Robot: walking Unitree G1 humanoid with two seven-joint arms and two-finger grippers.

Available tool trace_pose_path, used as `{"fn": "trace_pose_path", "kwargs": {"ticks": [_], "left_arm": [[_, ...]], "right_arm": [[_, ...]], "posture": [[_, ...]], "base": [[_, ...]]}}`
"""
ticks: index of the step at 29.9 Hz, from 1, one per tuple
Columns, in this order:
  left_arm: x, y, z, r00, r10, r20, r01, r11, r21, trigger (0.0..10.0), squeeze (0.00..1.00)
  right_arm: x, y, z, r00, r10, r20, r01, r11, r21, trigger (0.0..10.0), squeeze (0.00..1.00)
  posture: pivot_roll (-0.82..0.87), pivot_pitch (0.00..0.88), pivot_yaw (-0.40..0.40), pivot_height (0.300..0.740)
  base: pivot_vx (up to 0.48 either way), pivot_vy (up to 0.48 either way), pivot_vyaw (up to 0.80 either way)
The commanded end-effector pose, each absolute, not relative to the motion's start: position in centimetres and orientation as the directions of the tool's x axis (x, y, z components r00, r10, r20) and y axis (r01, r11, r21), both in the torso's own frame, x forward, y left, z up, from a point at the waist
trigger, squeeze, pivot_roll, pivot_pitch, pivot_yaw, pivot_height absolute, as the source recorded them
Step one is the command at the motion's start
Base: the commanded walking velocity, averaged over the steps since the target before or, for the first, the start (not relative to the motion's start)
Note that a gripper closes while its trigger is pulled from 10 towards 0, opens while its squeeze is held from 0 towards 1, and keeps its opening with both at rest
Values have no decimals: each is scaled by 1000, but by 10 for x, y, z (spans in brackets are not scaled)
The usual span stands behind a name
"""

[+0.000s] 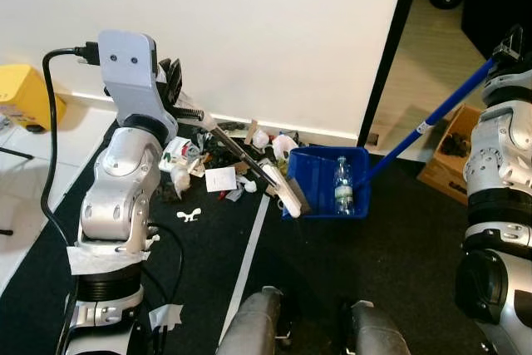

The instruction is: Sweep floor

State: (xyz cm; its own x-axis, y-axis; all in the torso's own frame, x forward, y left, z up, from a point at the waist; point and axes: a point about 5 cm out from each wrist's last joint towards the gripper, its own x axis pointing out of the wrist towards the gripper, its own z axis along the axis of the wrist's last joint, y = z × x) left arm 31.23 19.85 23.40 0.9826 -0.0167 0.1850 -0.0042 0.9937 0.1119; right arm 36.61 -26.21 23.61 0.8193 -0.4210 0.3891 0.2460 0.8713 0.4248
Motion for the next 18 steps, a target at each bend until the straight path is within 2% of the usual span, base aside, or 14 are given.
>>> {"fn": "trace_pose_path", "kwargs": {"ticks": [1,12,15,16,18], "left_arm": [[315,201,215,994,21,106,-35,992,125,10000,0],[322,196,210,992,42,116,-54,994,98,10000,0],[323,200,228,980,36,194,-47,998,52,10000,0],[324,209,247,966,37,257,-60,995,81,10000,0],[324,213,254,961,35,276,-64,993,96,10000,0]], "right_arm": [[363,-261,268,735,-453,505,191,853,486,10000,0],[364,-266,268,728,-470,499,243,858,453,10000,0],[364,-264,263,743,-451,495,257,875,411,10000,0],[365,-261,255,759,-437,482,258,883,393,10000,0],[366,-259,253,765,-432,478,258,885,388,10000,0]], "posture": [[70,81,80,740],[55,65,85,740],[55,65,85,740],[57,65,79,740],[57,65,79,740]], "base": [[0,0,0],[0,0,0],[0,0,0],[0,0,0],[0,0,0]]}}
